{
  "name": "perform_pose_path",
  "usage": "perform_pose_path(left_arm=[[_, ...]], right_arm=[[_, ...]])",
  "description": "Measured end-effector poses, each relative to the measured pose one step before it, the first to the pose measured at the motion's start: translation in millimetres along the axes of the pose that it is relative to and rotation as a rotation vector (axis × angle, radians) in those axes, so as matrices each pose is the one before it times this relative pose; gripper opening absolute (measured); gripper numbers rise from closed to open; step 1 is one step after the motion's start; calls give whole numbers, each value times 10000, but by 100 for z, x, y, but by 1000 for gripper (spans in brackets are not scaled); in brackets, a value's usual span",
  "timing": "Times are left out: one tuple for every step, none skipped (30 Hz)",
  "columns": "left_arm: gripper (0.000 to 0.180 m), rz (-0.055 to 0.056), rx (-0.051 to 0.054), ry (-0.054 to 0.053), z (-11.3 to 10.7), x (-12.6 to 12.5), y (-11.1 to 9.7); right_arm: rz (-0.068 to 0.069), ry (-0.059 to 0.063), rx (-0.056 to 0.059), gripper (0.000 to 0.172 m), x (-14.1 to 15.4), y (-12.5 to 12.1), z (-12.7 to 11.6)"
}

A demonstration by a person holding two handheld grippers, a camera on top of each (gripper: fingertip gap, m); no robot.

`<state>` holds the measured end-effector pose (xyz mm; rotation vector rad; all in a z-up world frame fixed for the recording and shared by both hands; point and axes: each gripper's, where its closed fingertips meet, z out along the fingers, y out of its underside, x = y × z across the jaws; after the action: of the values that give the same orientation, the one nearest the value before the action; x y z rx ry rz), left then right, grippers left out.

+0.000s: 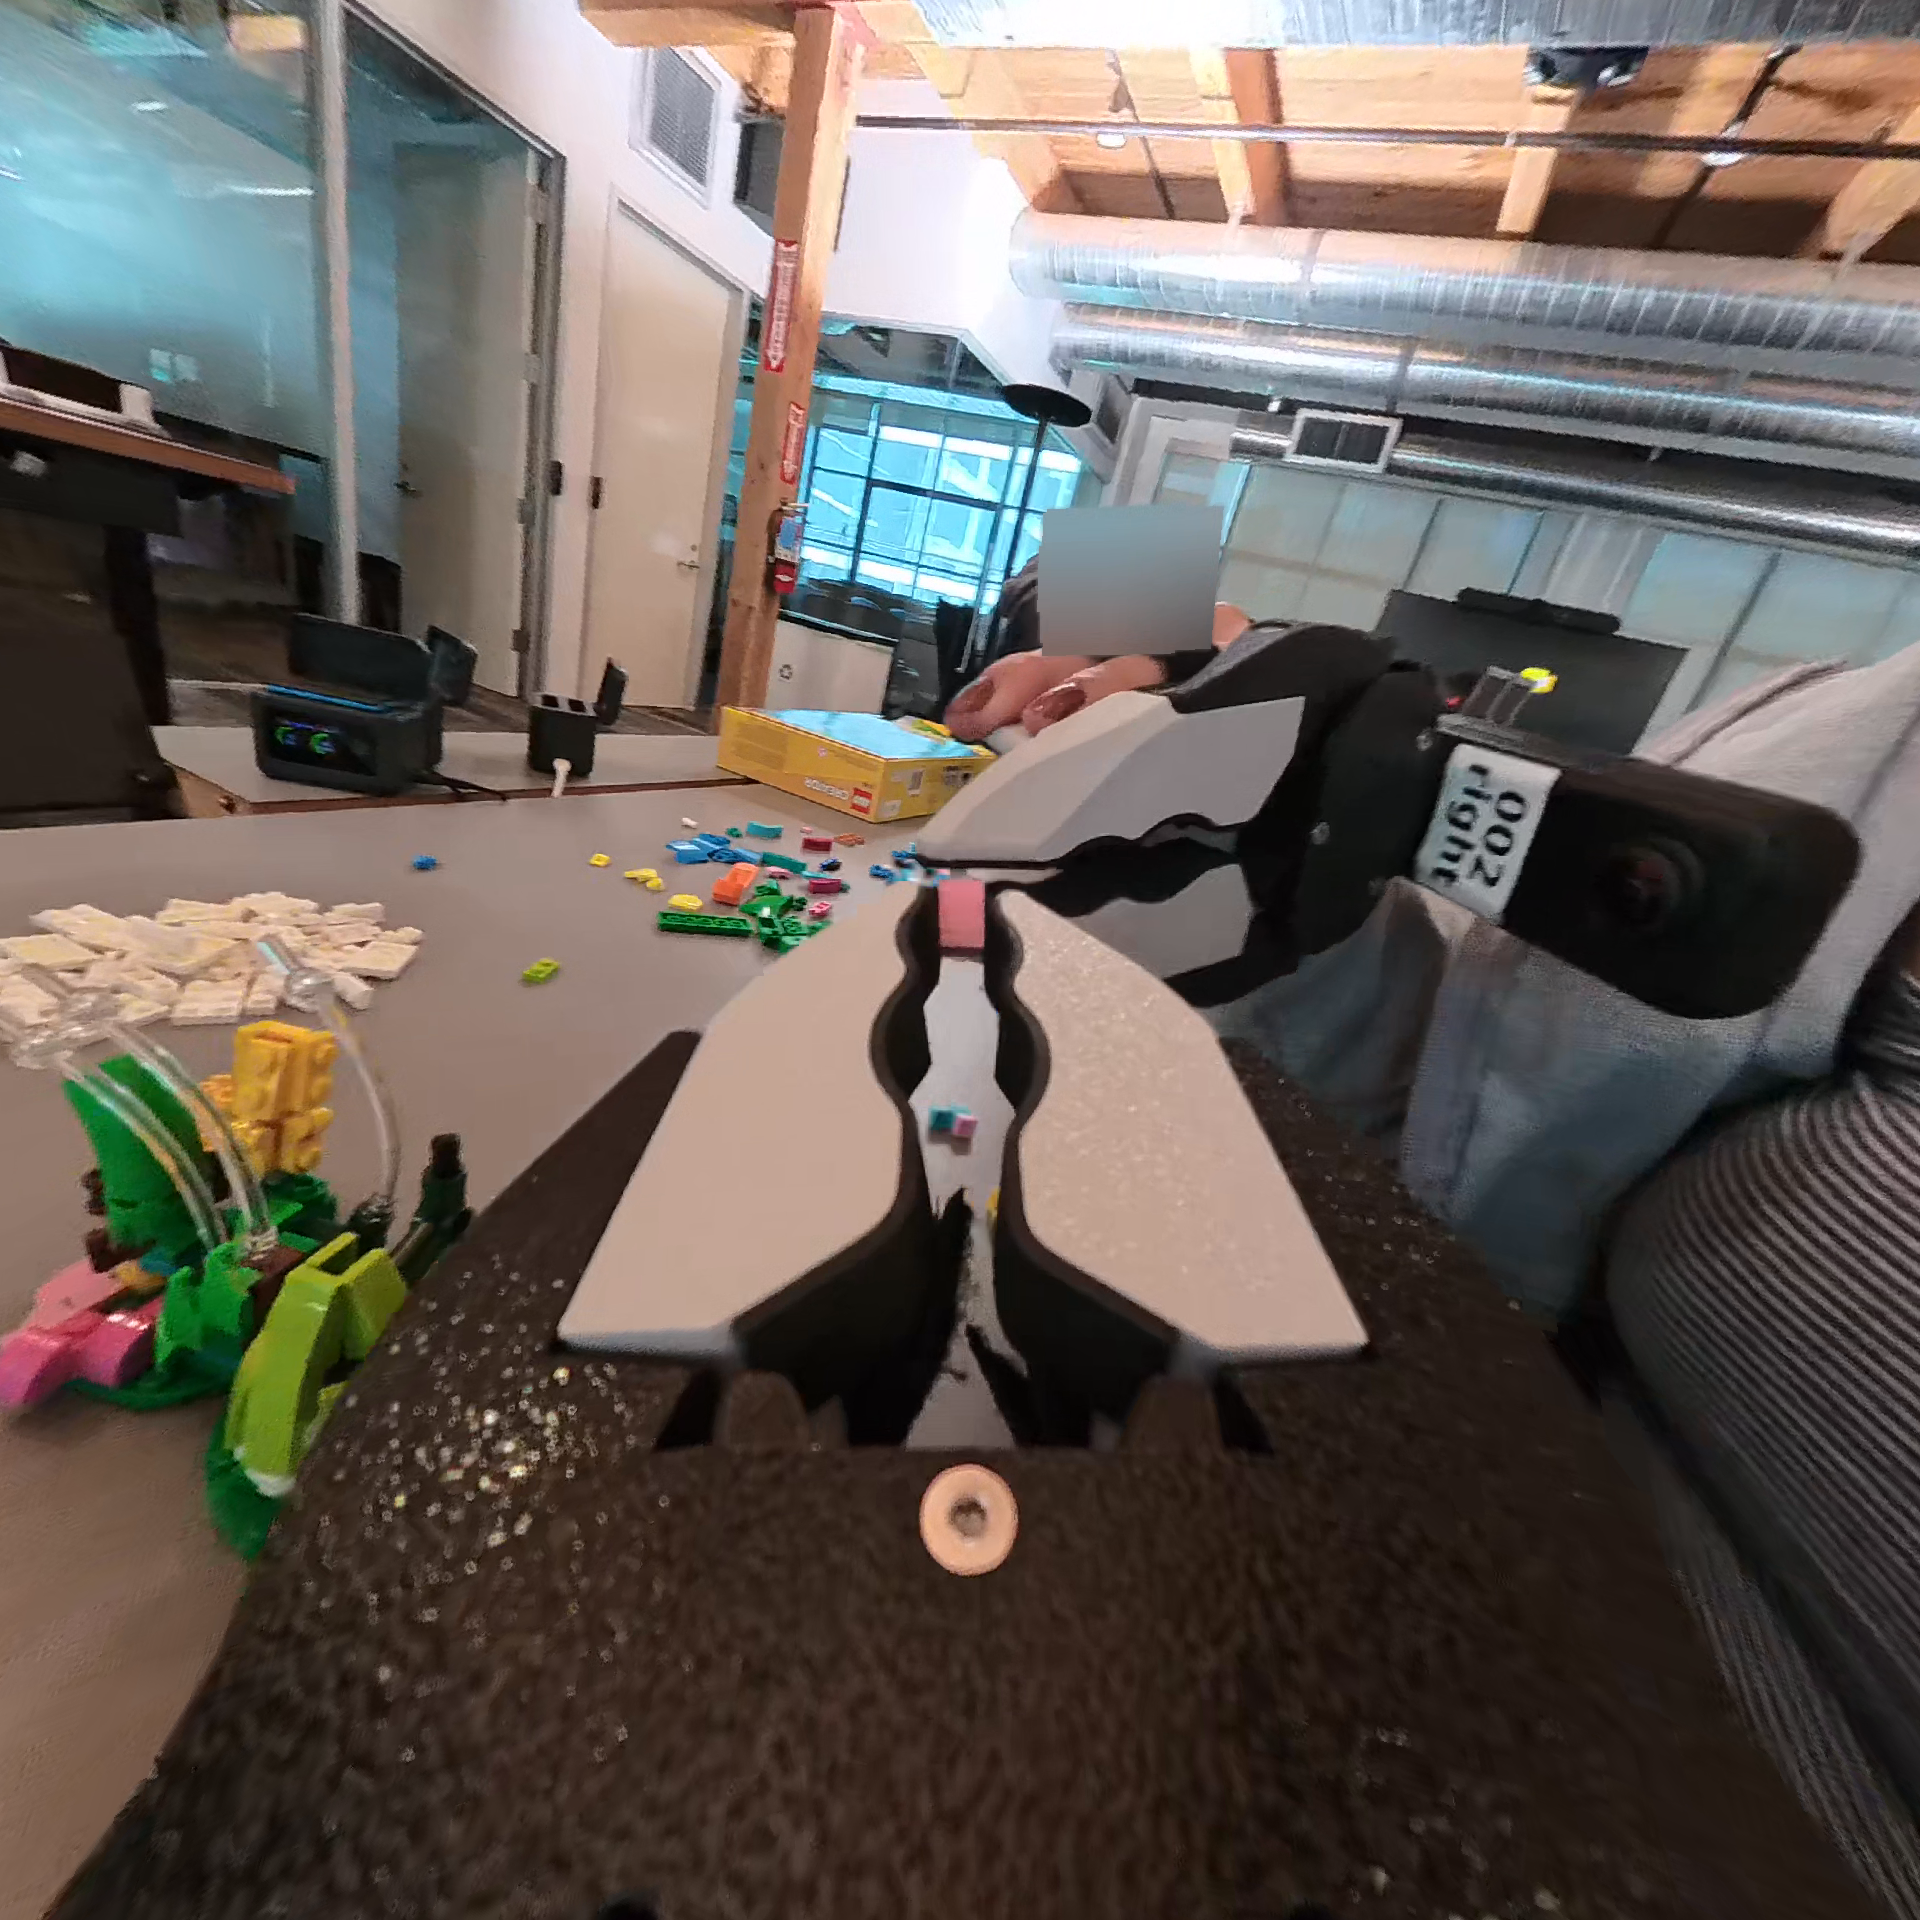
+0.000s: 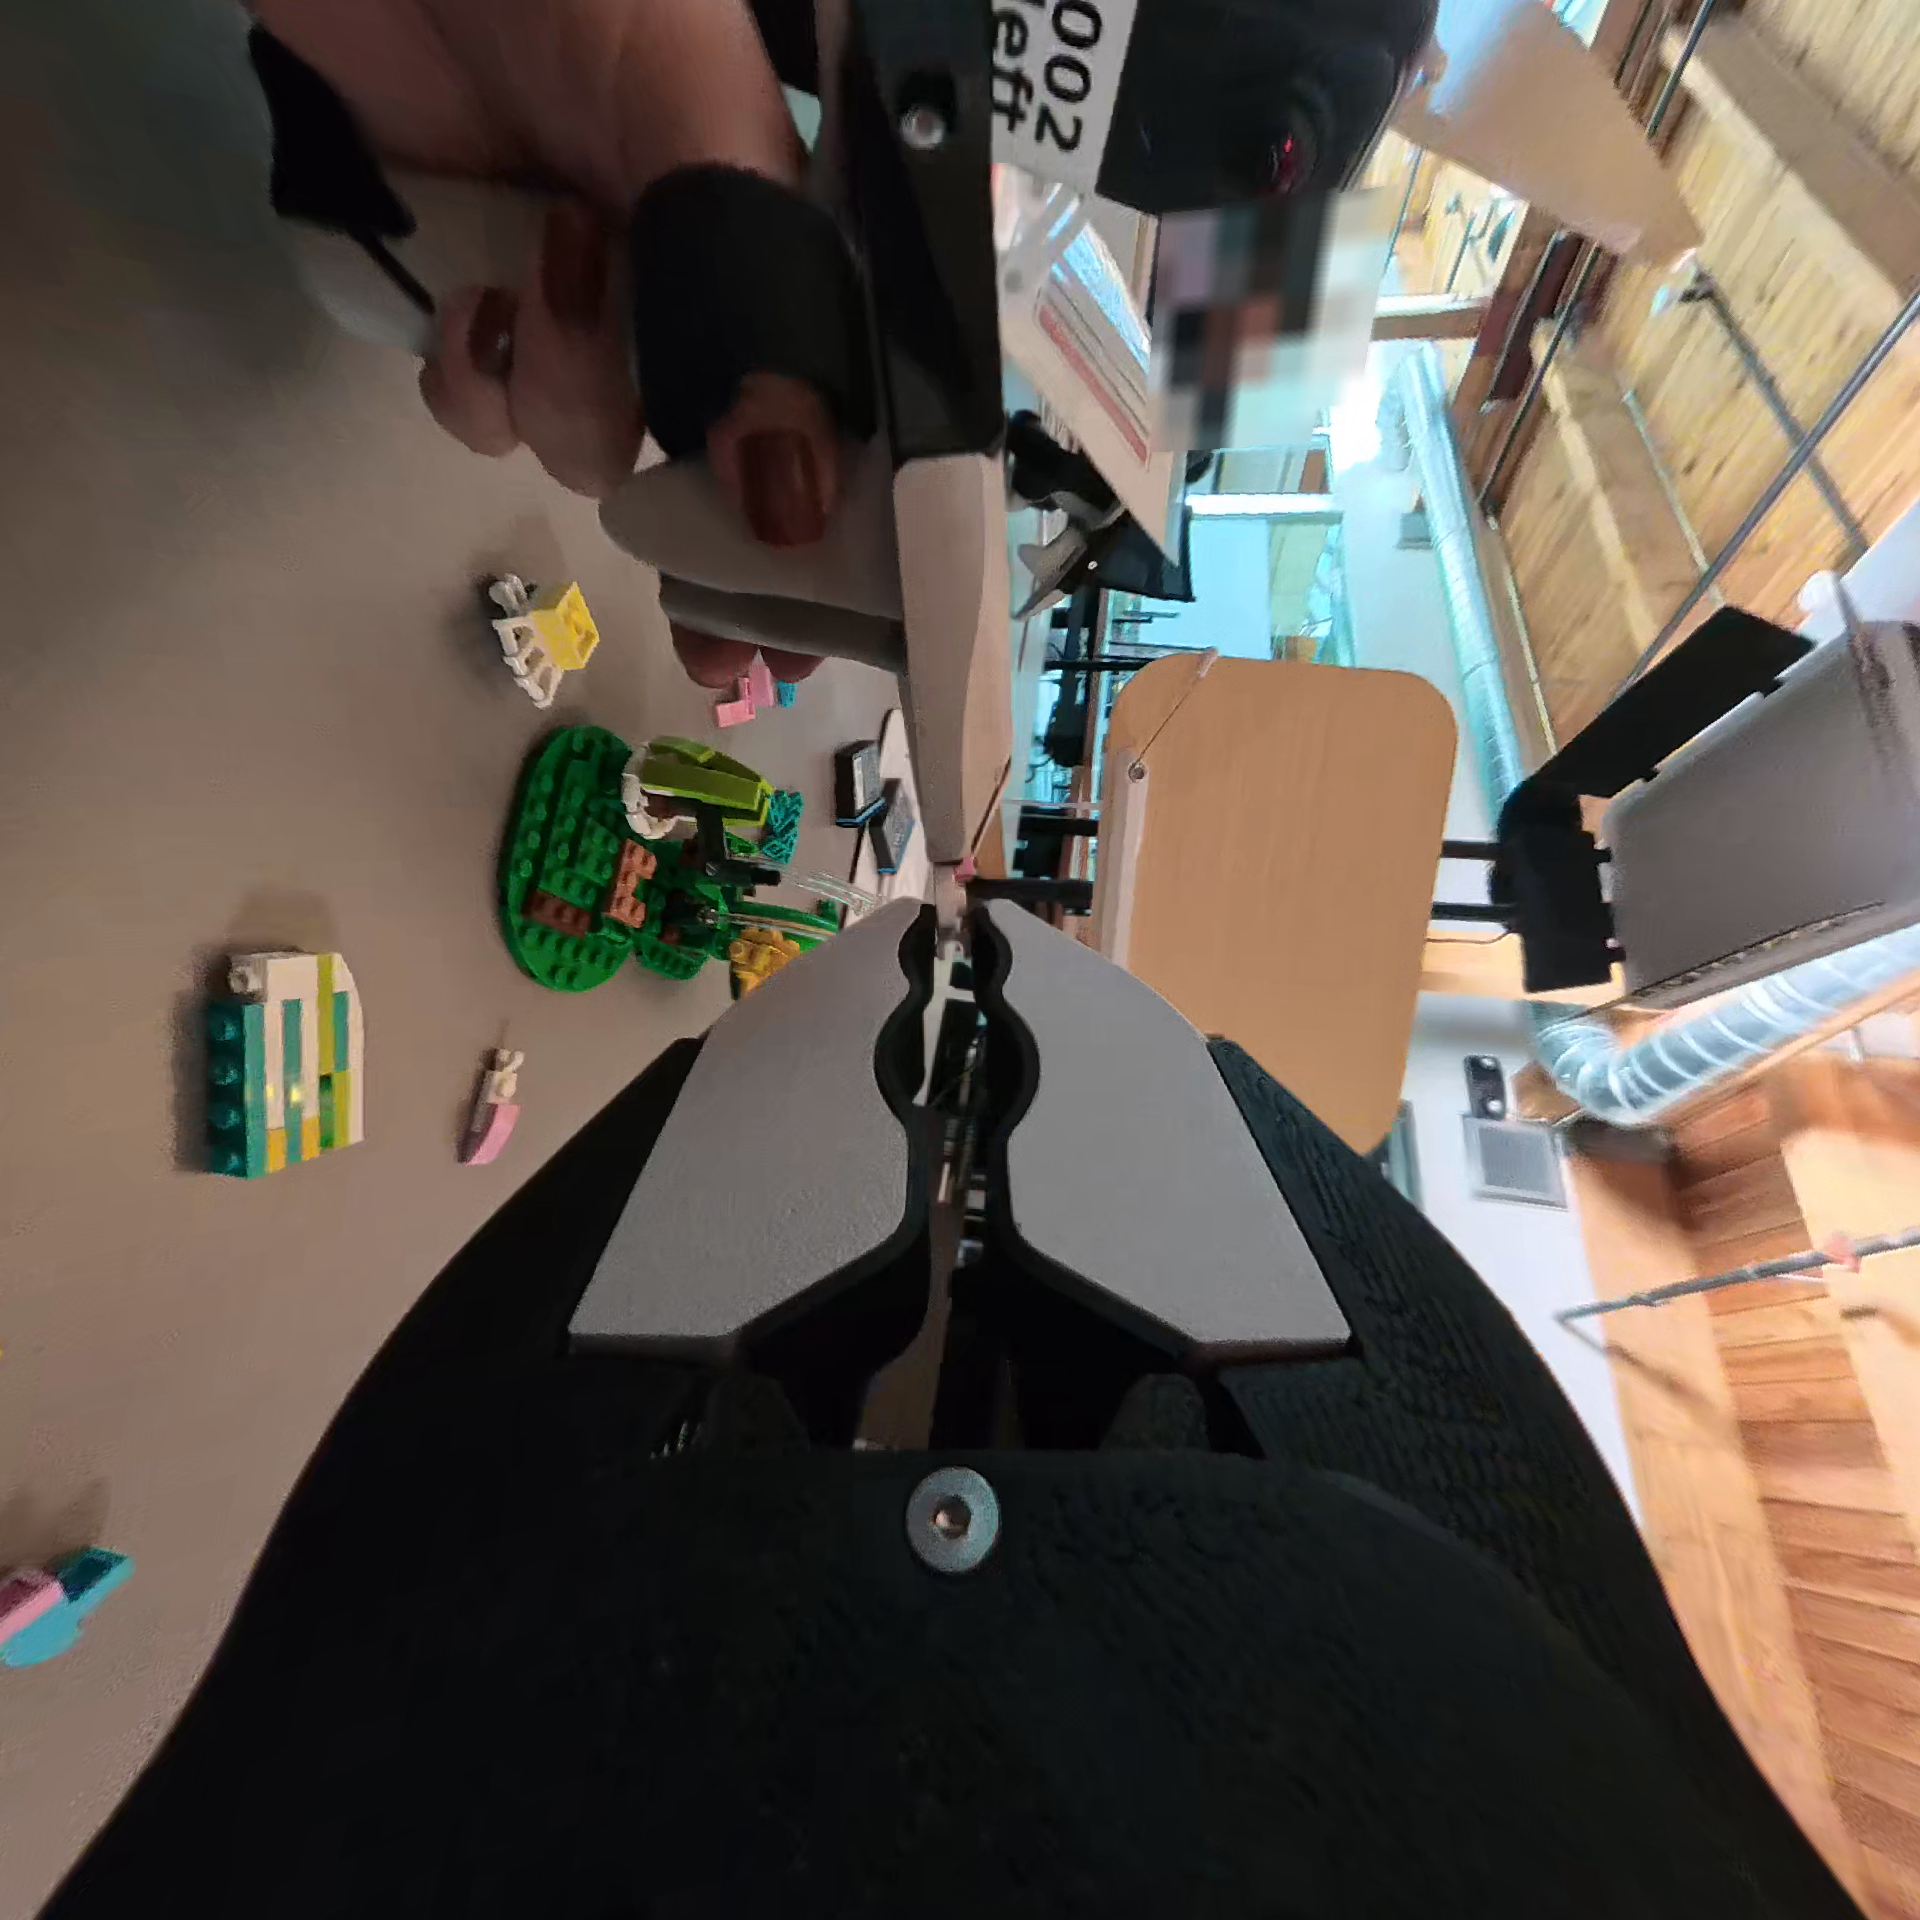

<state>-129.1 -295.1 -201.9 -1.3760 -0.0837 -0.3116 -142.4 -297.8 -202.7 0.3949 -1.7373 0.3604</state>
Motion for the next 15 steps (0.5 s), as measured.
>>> perform_pose_path(left_arm=[[8,58,-13,-135,-34,-202,47],[8,6,-48,13,-5,8,67],[8,6,-47,17,30,39,69],[8,3,-79,-12,18,-18,148],[8,-17,-19,-22,24,-55,74],[8,-49,66,-9,13,-34,-54],[8,-39,48,14,-30,-24,-50],[8,-29,23,-7,-20,-33,-38],[8,-46,-6,-54,0,-70,11],[8,-30,-11,-39,24,-21,12],[8,-25,-20,46,-14,117,-5],[8,-67,-14,76,2,165,-49],[9,-34,-14,59,-9,112,-52],[10,34,-65,20,-46,11,87],[9,11,-51,-42,-51,-106,114]], right_arm=[[58,-87,-17,6,-149,-90,78],[3,-67,-6,7,-161,-110,61],[-36,-19,-4,7,-104,-90,47],[-66,-3,-19,7,-61,-18,32],[-58,5,-52,4,-19,74,32],[13,-4,-49,4,-8,68,41],[66,35,-33,4,52,10,38],[65,5,-37,4,14,-3,43],[105,-44,-83,4,-6,40,58],[140,-108,-110,3,-43,55,39],[67,-115,-37,3,-41,-18,-48],[-41,-36,49,3,31,-89,-102],[-67,41,0,4,117,-21,-97],[-88,89,-85,3,181,123,-57],[-114,21,-81,3,91,159,-56]])
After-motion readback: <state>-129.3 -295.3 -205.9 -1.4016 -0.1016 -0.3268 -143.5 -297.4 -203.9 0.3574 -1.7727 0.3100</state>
